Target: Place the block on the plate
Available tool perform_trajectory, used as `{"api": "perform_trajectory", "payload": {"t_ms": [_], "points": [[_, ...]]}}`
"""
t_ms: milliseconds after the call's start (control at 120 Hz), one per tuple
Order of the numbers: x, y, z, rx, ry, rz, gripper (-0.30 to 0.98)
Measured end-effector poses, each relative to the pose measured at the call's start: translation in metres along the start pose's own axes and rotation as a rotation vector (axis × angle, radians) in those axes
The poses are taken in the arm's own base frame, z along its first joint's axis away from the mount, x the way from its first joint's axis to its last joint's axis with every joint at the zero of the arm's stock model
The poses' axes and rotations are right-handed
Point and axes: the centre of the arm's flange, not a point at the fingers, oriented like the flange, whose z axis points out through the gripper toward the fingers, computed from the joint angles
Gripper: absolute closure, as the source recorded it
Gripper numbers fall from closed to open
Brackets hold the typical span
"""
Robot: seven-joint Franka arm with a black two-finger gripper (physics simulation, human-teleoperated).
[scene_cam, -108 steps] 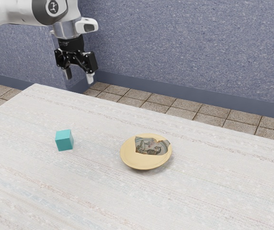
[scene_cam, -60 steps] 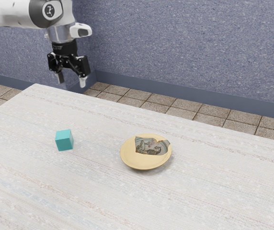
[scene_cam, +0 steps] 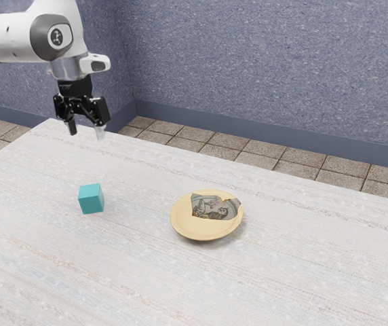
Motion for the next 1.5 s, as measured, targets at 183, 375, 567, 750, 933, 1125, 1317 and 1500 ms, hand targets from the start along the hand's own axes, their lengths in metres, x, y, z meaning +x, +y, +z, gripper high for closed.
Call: {"api": "perform_trajectory", "payload": {"t_ms": [183, 375, 567, 750, 933, 1125, 1317, 1500], "points": [[0.000, -0.021, 0.014, -0.030, -0.023, -0.225, 0.00], [0.012, -0.042, 0.027, -0.047, 0.009, -0.400, 0.00], [0.042, -0.072, 0.083, -0.033, -0.012, -0.539, 0.00], [0.060, -0.097, 0.133, -0.015, -0.019, -0.653, 0.00], [0.078, -0.113, 0.164, -0.010, -0.005, -0.739, 0.00], [0.082, -0.130, 0.182, -0.006, 0.004, -0.817, 0.00], [0.083, -0.129, 0.187, -0.013, 0.010, -0.800, 0.00], [0.087, -0.119, 0.203, -0.022, -0.004, -0.761, 0.00]]}}
